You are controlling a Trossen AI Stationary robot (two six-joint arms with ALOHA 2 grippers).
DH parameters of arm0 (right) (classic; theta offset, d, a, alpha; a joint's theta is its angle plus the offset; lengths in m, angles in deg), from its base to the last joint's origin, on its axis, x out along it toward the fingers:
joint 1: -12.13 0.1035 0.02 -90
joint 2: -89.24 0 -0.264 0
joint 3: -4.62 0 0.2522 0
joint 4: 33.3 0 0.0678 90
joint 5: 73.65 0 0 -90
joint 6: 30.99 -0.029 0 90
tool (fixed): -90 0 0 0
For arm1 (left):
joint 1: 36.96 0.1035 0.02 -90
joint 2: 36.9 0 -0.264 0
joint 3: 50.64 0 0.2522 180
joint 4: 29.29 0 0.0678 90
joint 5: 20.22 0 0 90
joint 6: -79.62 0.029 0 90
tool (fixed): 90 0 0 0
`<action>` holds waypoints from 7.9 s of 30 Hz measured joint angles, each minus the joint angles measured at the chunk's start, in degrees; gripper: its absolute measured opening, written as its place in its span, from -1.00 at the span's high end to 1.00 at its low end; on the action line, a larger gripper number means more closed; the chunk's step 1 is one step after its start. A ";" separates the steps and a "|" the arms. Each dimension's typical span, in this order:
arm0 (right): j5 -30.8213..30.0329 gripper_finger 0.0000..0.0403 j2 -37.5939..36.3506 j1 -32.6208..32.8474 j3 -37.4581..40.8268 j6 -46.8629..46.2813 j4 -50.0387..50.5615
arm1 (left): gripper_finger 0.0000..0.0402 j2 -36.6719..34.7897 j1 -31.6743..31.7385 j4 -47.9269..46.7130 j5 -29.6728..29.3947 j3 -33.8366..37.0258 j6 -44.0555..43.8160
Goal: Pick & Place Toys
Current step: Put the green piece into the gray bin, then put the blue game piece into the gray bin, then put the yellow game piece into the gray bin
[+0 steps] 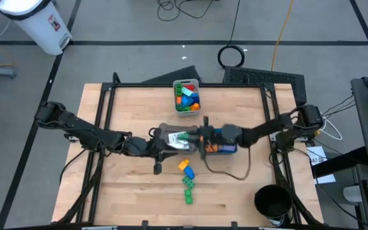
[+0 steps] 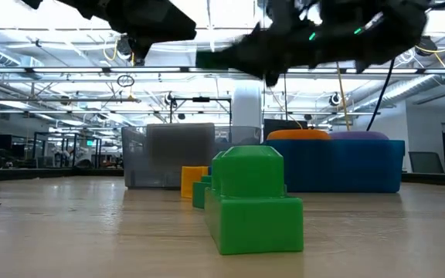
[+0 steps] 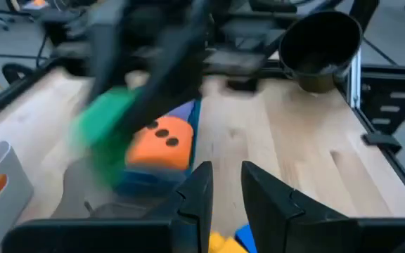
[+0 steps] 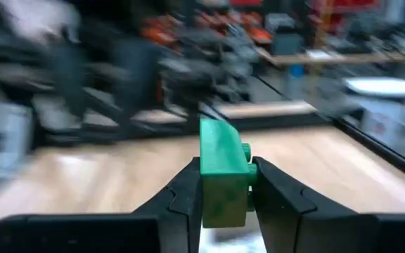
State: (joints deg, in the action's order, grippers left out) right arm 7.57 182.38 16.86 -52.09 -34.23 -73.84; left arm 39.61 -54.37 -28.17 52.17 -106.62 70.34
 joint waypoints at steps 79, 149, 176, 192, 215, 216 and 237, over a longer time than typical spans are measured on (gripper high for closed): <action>-7.70 0.00 -14.07 20.07 -9.12 17.68 28.61 | 0.07 35.00 -1.46 8.70 11.58 -13.24 10.08; -7.63 0.03 -14.07 19.98 -9.12 17.87 29.77 | -0.27 27.75 -2.76 -20.65 6.80 -13.17 2.84; -7.64 0.03 -14.05 19.94 -9.13 17.87 29.97 | 0.21 29.33 -2.09 -19.94 10.68 -13.01 5.60; -7.56 0.03 -13.17 17.04 -9.14 9.20 32.34 | 0.32 18.18 -8.19 -20.53 -18.20 -13.11 10.75; 4.55 0.02 -1.79 4.21 -9.17 -10.44 26.81 | 0.33 18.16 -10.42 -17.69 -31.97 -13.11 16.57; 4.61 0.01 -1.11 4.24 -9.17 -10.07 25.95 | 0.32 18.16 -10.42 -17.63 -31.97 -13.11 16.57; 4.88 -0.42 3.35 3.14 -9.17 -16.03 18.48 | 0.32 18.18 -9.83 -15.24 -32.04 -13.07 17.27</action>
State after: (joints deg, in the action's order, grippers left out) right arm 12.45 185.72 20.00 -61.26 -50.26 -55.37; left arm 57.79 -64.20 -43.41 20.13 -119.69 87.61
